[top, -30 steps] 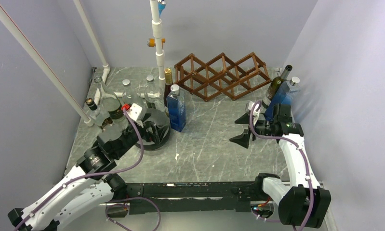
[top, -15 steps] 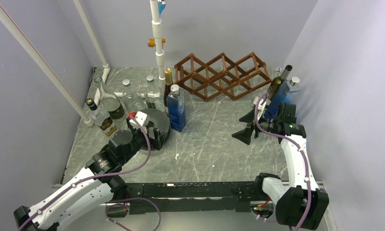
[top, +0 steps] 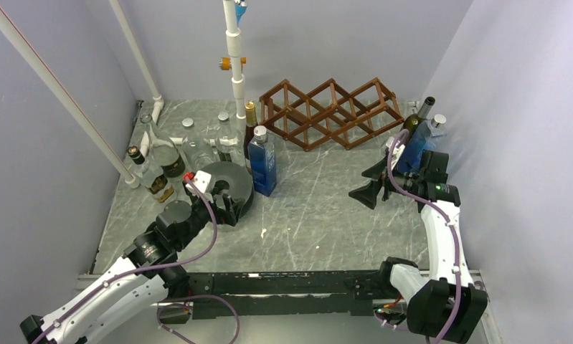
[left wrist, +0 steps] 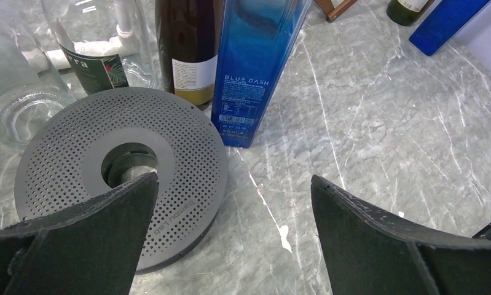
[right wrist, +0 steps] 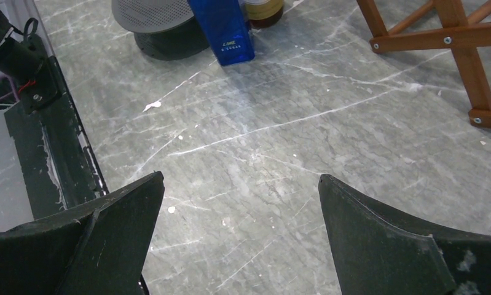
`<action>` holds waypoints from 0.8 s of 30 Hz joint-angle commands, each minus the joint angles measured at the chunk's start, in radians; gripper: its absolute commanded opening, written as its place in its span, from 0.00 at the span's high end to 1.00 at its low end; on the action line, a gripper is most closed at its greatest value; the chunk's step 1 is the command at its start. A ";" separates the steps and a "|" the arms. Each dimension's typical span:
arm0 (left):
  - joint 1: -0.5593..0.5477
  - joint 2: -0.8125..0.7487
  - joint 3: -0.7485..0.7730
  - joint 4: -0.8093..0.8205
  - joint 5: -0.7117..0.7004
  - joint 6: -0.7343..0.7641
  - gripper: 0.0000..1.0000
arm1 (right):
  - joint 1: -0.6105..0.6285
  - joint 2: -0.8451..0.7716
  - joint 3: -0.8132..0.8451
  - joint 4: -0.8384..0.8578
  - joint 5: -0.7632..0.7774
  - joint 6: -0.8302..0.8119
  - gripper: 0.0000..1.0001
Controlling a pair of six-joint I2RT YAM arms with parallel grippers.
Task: Take the wine bottle off the wine rack
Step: Reset both arms
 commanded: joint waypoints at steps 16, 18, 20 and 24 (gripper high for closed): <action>0.003 -0.050 -0.006 0.017 0.005 -0.030 0.00 | -0.051 -0.095 -0.024 0.155 0.123 0.258 0.00; 0.004 -0.049 -0.007 0.019 0.006 -0.031 0.01 | -0.052 -0.094 -0.022 0.178 0.155 0.301 0.00; 0.004 -0.047 -0.005 0.019 0.007 -0.034 0.01 | -0.052 -0.093 -0.016 0.186 0.172 0.339 0.00; 0.003 -0.047 -0.006 0.019 0.009 -0.035 0.01 | -0.054 -0.091 -0.006 0.185 0.173 0.364 0.00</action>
